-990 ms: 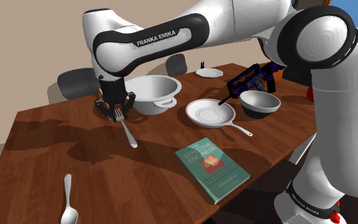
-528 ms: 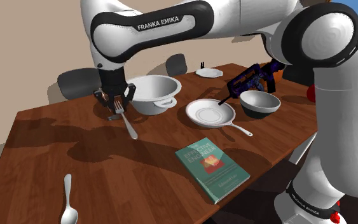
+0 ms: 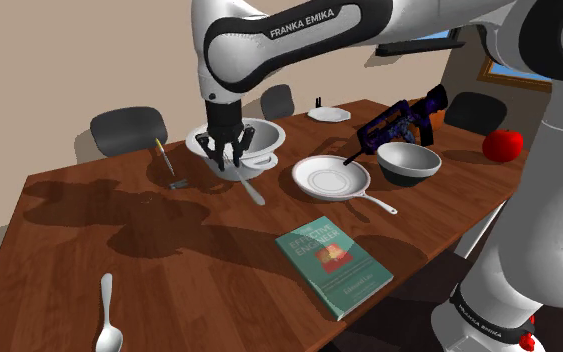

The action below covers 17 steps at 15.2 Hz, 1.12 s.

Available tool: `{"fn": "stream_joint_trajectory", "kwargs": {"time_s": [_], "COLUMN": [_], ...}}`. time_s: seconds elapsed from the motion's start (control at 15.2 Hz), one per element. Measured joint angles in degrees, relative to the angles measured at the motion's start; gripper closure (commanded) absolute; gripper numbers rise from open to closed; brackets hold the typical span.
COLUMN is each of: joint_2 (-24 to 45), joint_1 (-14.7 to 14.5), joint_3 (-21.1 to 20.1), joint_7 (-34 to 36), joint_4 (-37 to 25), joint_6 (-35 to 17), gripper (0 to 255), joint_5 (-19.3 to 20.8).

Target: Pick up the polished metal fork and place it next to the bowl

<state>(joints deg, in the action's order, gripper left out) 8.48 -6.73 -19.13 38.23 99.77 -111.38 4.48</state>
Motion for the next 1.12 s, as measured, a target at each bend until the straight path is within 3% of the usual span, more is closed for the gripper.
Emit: {"fn": "stream_joint_trajectory", "kwargs": {"time_s": [0.59,1.12], "joint_2": [-14.56,-23.44], "joint_1": [6.02,10.17], "joint_3": [5.11,11.86], "joint_7": [-12.64,-24.22], "joint_4": [16.89,26.86], "joint_6": [-3.20,-4.28], "gripper": [255,255], "joint_5": [-5.33,-6.63]}}
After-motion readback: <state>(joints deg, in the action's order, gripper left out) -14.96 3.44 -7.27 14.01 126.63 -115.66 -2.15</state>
